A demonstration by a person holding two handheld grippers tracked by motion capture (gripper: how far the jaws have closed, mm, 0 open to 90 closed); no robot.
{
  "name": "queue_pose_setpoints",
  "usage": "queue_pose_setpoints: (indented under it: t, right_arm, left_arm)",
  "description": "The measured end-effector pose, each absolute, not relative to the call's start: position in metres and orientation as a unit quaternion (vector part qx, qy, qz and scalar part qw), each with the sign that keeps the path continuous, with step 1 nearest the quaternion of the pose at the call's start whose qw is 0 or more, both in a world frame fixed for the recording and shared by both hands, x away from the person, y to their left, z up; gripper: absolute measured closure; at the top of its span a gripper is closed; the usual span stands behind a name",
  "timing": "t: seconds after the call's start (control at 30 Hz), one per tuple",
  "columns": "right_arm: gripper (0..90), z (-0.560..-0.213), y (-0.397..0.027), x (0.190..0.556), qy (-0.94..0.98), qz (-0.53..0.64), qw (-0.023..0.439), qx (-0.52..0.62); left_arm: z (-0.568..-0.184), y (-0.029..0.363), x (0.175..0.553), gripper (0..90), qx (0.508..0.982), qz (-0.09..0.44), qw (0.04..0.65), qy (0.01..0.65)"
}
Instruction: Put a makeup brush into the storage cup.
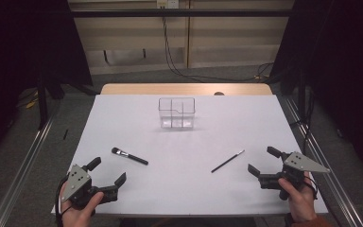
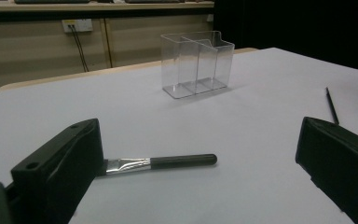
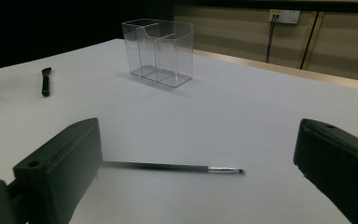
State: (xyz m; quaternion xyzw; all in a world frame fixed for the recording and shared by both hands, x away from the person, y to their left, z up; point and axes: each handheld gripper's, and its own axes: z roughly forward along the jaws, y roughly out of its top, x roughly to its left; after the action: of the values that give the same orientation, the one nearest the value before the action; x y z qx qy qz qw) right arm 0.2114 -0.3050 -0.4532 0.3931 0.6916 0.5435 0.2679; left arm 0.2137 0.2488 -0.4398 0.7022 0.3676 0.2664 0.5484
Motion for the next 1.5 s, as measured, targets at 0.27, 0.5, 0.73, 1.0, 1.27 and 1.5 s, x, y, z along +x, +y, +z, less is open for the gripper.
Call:
queue_pose_setpoints:
  t: [0.27, 0.5, 0.73, 1.0, 1.27, 1.5]
  right_arm:
    - [0.6, -0.454, -0.304, 0.212, 0.694, 0.543, 0.265, 0.392]
    - [0.6, -0.453, -0.304, 0.210, 0.690, 0.546, 0.268, 0.393]
    - [0.4, -0.452, -0.301, 0.210, 0.697, 0.543, 0.268, 0.385]
    - [0.4, -0.453, -0.301, 0.212, 0.698, 0.541, 0.265, 0.388]
    - [0.5, -0.453, -0.300, 0.212, 0.702, 0.539, 0.264, 0.383]
    - [0.6, -0.453, -0.301, 0.212, 0.702, 0.536, 0.266, 0.386]
  left_arm:
    - [-0.440, 0.248, 0.214, 1.3, 0.705, 0.261, 0.549, 0.366]
    - [-0.440, 0.249, 0.214, 2.1, 0.707, 0.257, 0.544, 0.371]
    - [-0.439, 0.249, 0.216, 2.1, 0.710, 0.260, 0.541, 0.368]
    - [-0.435, 0.240, 0.226, 2.7, 0.725, 0.254, 0.536, 0.351]
    - [-0.426, 0.239, 0.232, 3.1, 0.725, 0.256, 0.542, 0.339]
    - [-0.430, 0.240, 0.250, 3.1, 0.731, 0.259, 0.536, 0.335]
